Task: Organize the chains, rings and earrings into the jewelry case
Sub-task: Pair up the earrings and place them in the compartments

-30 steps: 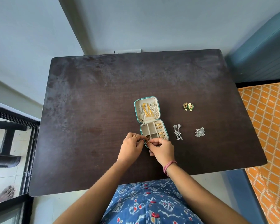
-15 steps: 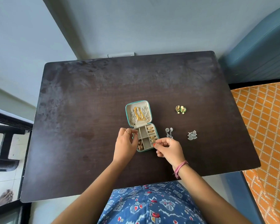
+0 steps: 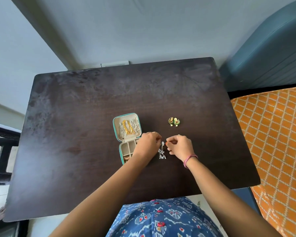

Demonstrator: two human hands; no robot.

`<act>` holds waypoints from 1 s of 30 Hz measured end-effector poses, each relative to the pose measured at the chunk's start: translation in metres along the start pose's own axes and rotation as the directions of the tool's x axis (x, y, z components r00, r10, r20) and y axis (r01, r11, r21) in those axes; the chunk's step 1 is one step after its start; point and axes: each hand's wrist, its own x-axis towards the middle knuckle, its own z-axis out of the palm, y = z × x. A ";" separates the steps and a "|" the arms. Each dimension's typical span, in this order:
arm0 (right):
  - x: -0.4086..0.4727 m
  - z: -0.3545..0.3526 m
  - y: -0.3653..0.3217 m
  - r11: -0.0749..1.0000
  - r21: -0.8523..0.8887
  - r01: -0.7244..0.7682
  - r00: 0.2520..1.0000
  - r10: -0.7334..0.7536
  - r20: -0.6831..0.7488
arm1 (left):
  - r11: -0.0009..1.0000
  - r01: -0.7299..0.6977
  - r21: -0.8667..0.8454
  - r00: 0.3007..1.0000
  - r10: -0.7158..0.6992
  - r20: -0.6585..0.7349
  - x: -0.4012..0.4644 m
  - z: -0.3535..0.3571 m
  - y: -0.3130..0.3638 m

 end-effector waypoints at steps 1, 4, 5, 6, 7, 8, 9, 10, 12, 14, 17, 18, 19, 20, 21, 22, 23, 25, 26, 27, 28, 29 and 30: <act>0.004 -0.001 0.000 0.999 -0.043 0.008 1.000 -0.007 0.022 | 0.997 0.045 0.056 0.998 -0.046 0.033 0.005 0.004 0.004; 0.014 -0.001 0.002 0.981 -0.183 0.059 0.995 -0.043 0.088 | 0.948 0.131 0.290 0.977 -0.173 0.126 0.013 0.012 0.013; 0.015 0.000 0.002 0.970 -0.230 0.081 0.993 -0.058 0.104 | 0.928 0.138 0.345 0.970 -0.197 0.142 0.013 0.013 0.016; 0.016 0.000 0.002 0.958 -0.267 0.100 0.991 -0.071 0.113 | 0.909 0.140 0.392 0.966 -0.212 0.147 0.014 0.014 0.019; 0.016 0.000 0.003 0.951 -0.288 0.111 0.990 -0.079 0.119 | 0.892 0.138 0.430 0.965 -0.218 0.143 0.014 0.016 0.021; 0.016 0.000 0.004 0.948 -0.295 0.116 0.989 -0.083 0.120 | 0.878 0.135 0.458 0.967 -0.218 0.133 0.014 0.018 0.022; 0.016 0.000 0.004 0.947 -0.297 0.120 0.989 -0.087 0.123 | 0.869 0.132 0.477 0.969 -0.215 0.123 0.013 0.020 0.022; 0.016 0.001 0.005 0.946 -0.298 0.129 0.987 -0.094 0.128 | 0.863 0.129 0.488 0.971 -0.210 0.115 0.012 0.022 0.021; 0.015 0.001 0.006 0.943 -0.301 0.143 0.984 -0.105 0.141 | 0.859 0.124 0.497 0.975 -0.199 0.099 0.010 0.025 0.019; 0.013 0.001 0.006 0.942 -0.297 0.153 0.983 -0.116 0.141 | 0.859 0.122 0.497 0.979 -0.187 0.083 0.010 0.027 0.018; 0.011 0.000 0.005 0.937 -0.301 0.176 0.980 -0.138 0.144 | 0.867 0.124 0.483 0.981 -0.179 0.069 0.008 0.028 0.016; 0.011 0.000 0.004 0.936 -0.299 0.186 0.978 -0.145 0.152 | 0.870 0.127 0.477 0.982 -0.179 0.064 0.008 0.029 0.016; 0.010 -0.001 0.003 0.936 -0.292 0.198 0.975 -0.157 0.158 | 0.877 0.136 0.460 0.982 -0.181 0.055 0.008 0.029 0.015; 0.010 -0.001 0.003 0.937 -0.278 0.211 0.972 -0.170 0.162 | 0.890 0.147 0.431 0.982 -0.183 0.042 0.008 0.030 0.015; 0.009 -0.003 0.003 0.940 -0.254 0.226 0.968 -0.188 0.166 | 0.908 0.160 0.388 0.983 -0.184 0.026 0.007 0.031 0.015; 0.009 -0.004 0.003 0.944 -0.223 0.241 0.963 -0.205 0.172 | 0.930 0.175 0.325 0.983 -0.186 0.003 0.006 0.030 0.014; 0.009 -0.006 0.003 0.949 -0.187 0.252 0.959 -0.220 0.177 | 0.953 0.187 0.239 0.982 -0.187 -0.024 0.006 0.029 0.014; 0.008 -0.012 0.001 0.958 -0.100 0.268 0.954 -0.249 0.169 | 0.983 0.181 0.023 0.980 -0.178 -0.083 0.004 0.023 0.011; 0.007 -0.016 -0.002 0.955 -0.059 0.290 0.949 -0.279 0.149 | 0.985 0.159 -0.071 0.980 -0.167 -0.110 0.002 0.018 0.012; 0.007 -0.020 -0.006 0.945 -0.017 0.326 0.939 -0.322 0.120 | 0.979 0.138 -0.153 0.978 -0.159 -0.132 0.000 0.012 0.014; 0.006 -0.024 -0.009 0.930 0.025 0.367 0.926 -0.368 0.086 | 0.966 0.118 -0.232 0.976 -0.156 -0.152 -0.002 0.005 0.016; 0.005 -0.027 -0.014 0.911 0.069 0.407 0.910 -0.411 0.055 | 0.944 0.103 -0.314 0.972 -0.162 -0.169 -0.003 -0.001 0.019; 0.004 -0.030 -0.020 0.893 0.110 0.437 0.896 -0.443 0.029 | 0.914 0.086 -0.396 0.967 -0.173 -0.188 -0.004 -0.007 0.023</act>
